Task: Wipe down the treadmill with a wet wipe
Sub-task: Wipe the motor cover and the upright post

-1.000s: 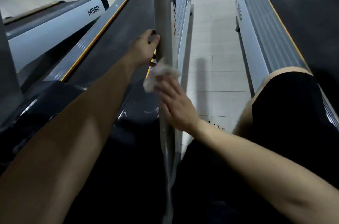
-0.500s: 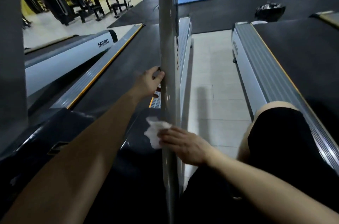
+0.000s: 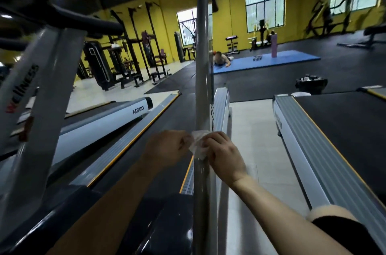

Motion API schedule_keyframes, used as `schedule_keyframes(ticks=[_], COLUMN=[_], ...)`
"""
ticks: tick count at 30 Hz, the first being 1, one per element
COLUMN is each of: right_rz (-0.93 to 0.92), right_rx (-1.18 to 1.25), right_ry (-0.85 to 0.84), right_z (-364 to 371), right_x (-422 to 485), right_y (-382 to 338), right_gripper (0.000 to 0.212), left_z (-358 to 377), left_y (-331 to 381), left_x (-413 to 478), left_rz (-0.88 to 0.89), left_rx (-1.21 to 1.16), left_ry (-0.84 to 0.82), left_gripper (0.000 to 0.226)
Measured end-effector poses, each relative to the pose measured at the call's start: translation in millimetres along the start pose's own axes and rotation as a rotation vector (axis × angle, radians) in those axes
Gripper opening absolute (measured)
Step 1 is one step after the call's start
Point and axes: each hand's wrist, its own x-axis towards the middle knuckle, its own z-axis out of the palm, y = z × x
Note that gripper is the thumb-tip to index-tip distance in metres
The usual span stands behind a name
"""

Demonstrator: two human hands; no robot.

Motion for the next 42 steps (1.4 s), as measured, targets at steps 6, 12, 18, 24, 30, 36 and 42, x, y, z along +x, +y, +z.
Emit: schedule_keyframes(ticks=[6, 12, 18, 24, 30, 36, 42], right_rz=[0.082, 0.098, 0.101, 0.104, 0.085, 0.237, 0.419], right_rx=[-0.034, -0.083, -0.206, -0.315, -0.518, -0.561, -0.523], right_ry=[0.049, 0.161, 0.045, 0.009, -0.139, -0.215, -0.363], right_z=[-37.6, -80.0, -90.8, -78.1, -71.9, -70.0, -60.9], right_x=[74.3, 136.1, 180.9, 243.4, 307.9, 351.0, 379.8], right_y=[7.7, 9.0, 15.8, 62.9, 132.1, 195.8, 223.1], right_gripper=[0.029, 0.026, 0.02, 0.023, 0.015, 0.01, 0.011], left_z=[-48.5, -81.6, -103.7, -107.1, -108.0, -112.4, -91.6], left_y=[-6.8, -14.0, -6.6, 1.3, 17.3, 30.5, 12.9], left_x=[19.2, 40.6, 82.4, 161.8, 265.7, 380.5, 395.6], left_rz=[0.035, 0.051, 0.098, 0.136, 0.32, 0.426, 0.369], left_rx=[0.087, 0.09, 0.184, 0.211, 0.281, 0.488, 0.392], left_ry=[0.064, 0.136, 0.186, 0.222, 0.4, 0.301, 0.176], left_gripper=[0.029, 0.024, 0.03, 0.035, 0.036, 0.053, 0.056])
